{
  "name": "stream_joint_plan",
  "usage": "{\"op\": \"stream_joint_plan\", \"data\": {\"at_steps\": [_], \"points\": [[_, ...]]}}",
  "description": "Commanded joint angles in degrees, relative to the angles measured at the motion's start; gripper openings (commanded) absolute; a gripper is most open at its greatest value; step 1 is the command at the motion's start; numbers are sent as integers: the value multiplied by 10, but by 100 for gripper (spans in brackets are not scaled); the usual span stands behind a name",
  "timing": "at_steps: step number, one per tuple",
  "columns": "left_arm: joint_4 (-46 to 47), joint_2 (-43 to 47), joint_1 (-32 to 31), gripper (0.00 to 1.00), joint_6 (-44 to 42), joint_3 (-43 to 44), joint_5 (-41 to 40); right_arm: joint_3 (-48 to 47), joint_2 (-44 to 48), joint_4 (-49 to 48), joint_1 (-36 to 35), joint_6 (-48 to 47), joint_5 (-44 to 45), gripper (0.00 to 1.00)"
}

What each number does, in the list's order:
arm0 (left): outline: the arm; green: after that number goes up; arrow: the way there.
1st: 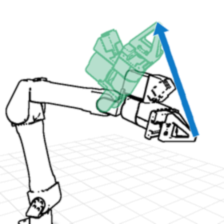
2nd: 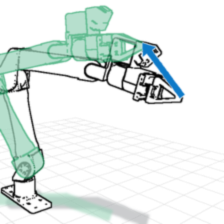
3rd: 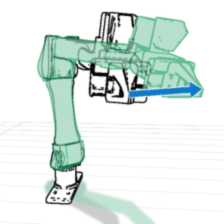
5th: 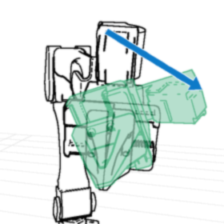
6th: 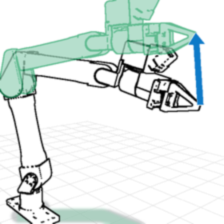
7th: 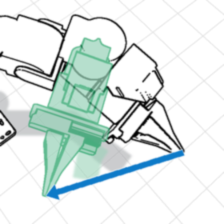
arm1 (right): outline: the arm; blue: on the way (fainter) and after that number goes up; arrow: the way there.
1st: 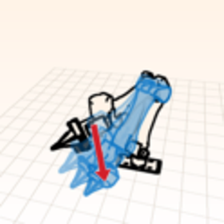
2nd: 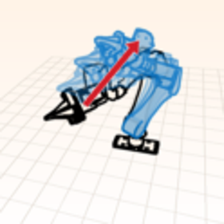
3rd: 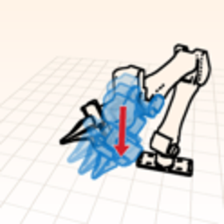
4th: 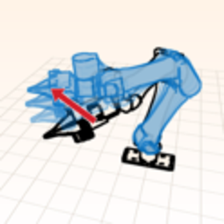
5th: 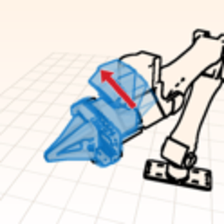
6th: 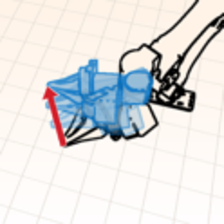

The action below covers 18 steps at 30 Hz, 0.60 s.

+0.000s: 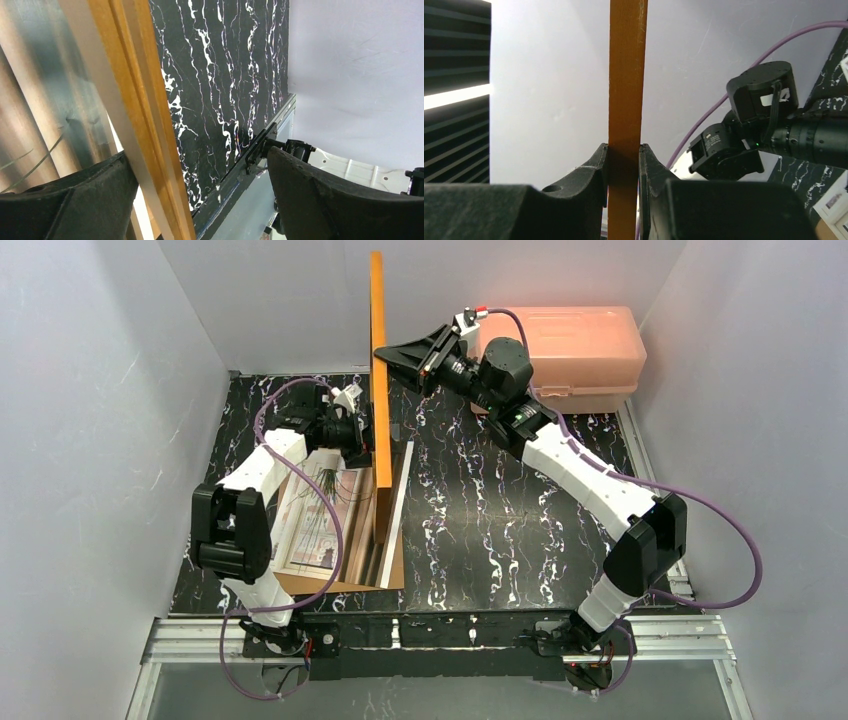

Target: Put the photo into the frame

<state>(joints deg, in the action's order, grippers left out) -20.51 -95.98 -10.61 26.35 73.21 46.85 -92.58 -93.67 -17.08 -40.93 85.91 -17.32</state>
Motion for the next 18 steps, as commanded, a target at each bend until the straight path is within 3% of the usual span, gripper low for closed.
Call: {"op": "stream_joint_plan", "data": {"at_steps": [1, 7, 13, 18], "points": [[46, 5, -1, 87, 29, -29, 28, 6, 22, -136, 1, 48, -6, 1], [56, 20, -1, 59, 21, -44, 21, 15, 29, -129, 2, 46, -5, 1], [23, 46, 2, 16, -23, -24, -42, 24, 44, -55, 12, -4, -18, 1], [1, 78, 5, 6, -73, -25, -144, 68, 79, 42, 43, -54, -30, 32]]}}
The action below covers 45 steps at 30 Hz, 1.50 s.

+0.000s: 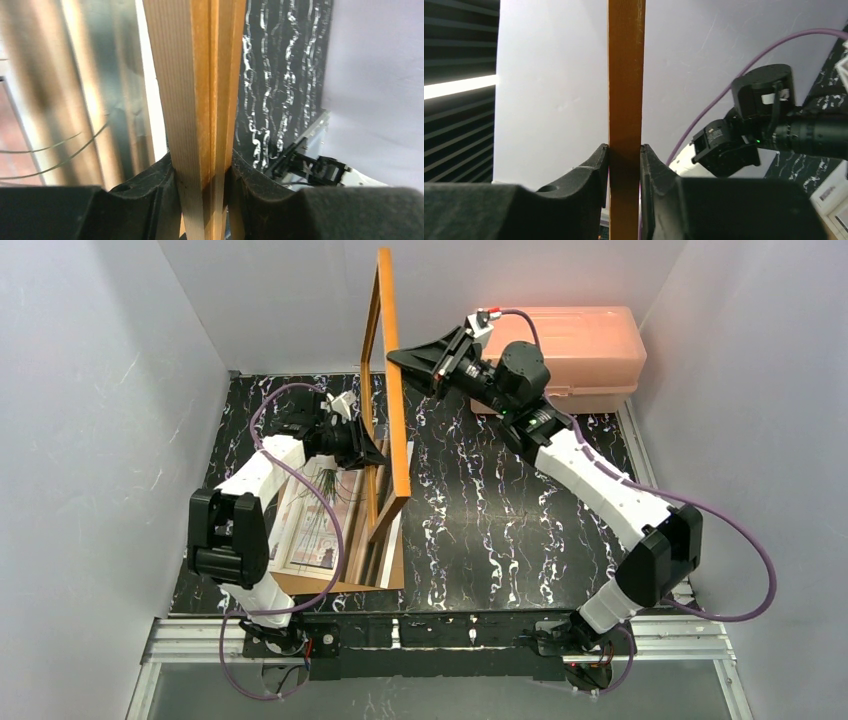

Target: Put the photo into the frame

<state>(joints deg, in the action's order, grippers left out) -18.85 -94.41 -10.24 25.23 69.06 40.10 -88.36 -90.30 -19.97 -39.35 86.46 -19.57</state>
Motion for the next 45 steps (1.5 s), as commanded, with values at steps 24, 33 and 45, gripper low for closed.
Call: {"op": "stream_joint_plan", "data": {"at_steps": [24, 33, 45], "points": [[-150, 109, 2, 17, -130, -8, -145, 113, 148, 521, 131, -381, 114, 1], [-196, 97, 2, 46, -181, -8, -129, 198, 200, 502, 184, -385, 78, 1], [-225, 94, 2, 50, -220, 13, -140, 231, 178, 534, 249, -493, 35, 4]]}}
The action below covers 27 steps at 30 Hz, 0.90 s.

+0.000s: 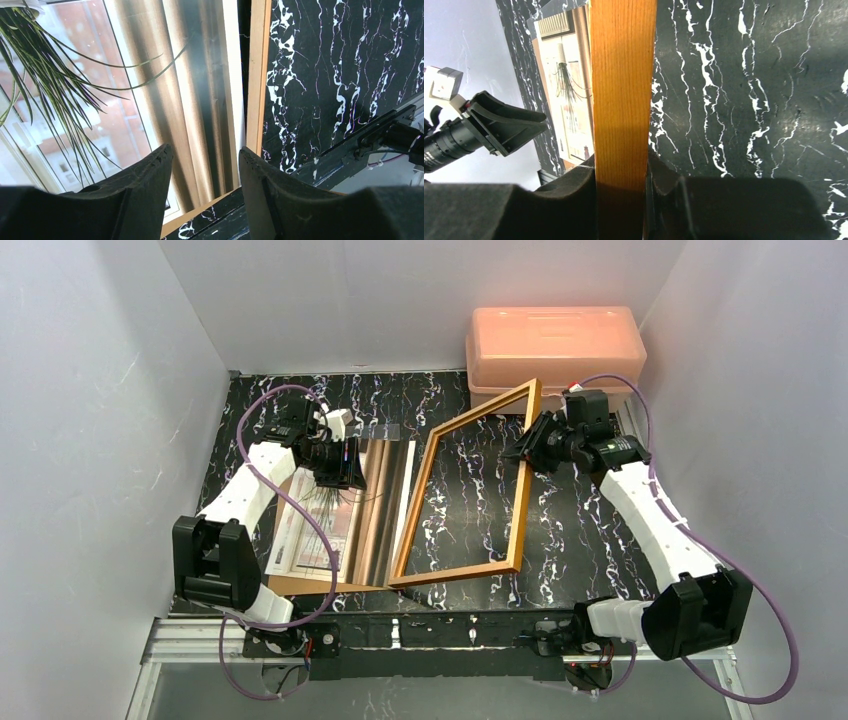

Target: Put the photo into the frame

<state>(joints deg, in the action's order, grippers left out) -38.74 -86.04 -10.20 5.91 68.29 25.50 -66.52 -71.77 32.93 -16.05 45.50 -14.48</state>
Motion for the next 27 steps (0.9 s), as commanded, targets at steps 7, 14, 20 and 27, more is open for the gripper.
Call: {"op": "stream_joint_plan", "data": {"at_steps": [7, 14, 20, 27], "points": [[-26, -1, 2, 50, -80, 10, -17, 29, -49, 39, 51, -167, -72, 20], [-26, -7, 2, 50, -98, 6, -25, 3, -84, 93, 58, -267, -2, 27], [-26, -12, 2, 49, -108, -1, -35, 0, -113, 102, 64, -302, 63, 32], [-26, -15, 2, 49, -117, -5, -42, -2, -150, 74, 67, -312, 102, 34]]}}
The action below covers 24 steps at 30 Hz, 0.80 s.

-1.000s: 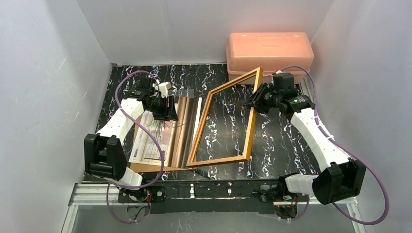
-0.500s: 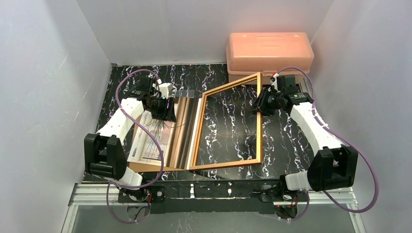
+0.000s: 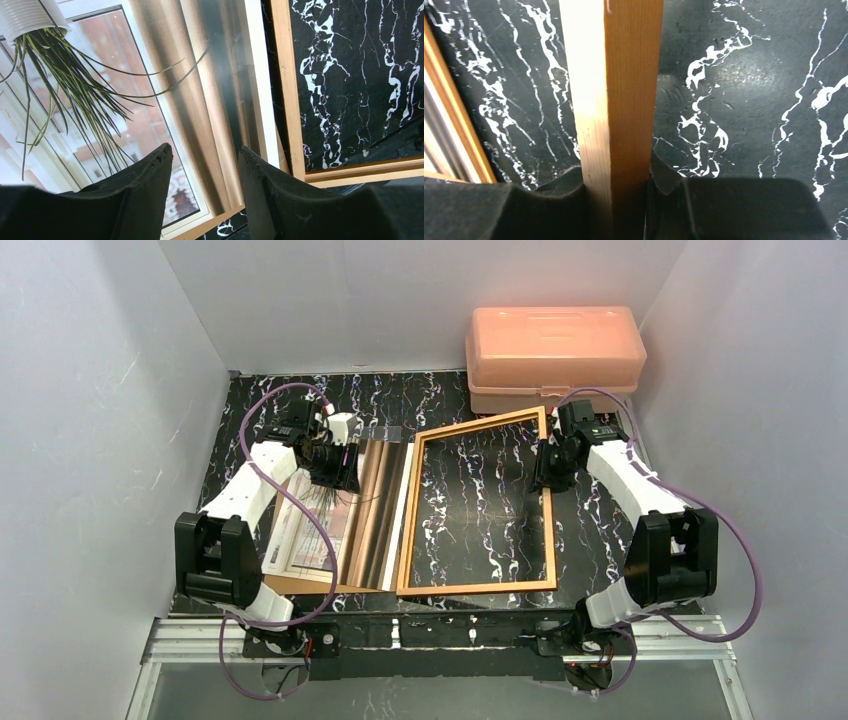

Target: Put the photo into the frame

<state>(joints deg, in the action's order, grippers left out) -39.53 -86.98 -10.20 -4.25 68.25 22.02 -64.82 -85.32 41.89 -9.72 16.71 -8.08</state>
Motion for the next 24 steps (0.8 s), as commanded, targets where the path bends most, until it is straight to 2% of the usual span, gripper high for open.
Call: {"op": "stream_joint_plan", "data": {"at_steps": [1, 6, 12, 21, 24], "points": [[-18, -6, 2, 49, -17, -4, -9, -22, -23, -17, 4, -26, 41, 34], [-34, -5, 2, 48, -10, 10, 0, -29, -54, -20, 4, -41, 67, 34], [-52, -6, 6, 49, -4, 29, 7, -34, -77, -29, 3, -39, 111, 42], [-71, -11, 47, 50, -11, 49, 26, -24, -67, -46, 0, -5, 155, 44], [-89, -24, 80, 51, -16, 71, 41, -28, -46, -75, -66, 18, 192, 56]]}}
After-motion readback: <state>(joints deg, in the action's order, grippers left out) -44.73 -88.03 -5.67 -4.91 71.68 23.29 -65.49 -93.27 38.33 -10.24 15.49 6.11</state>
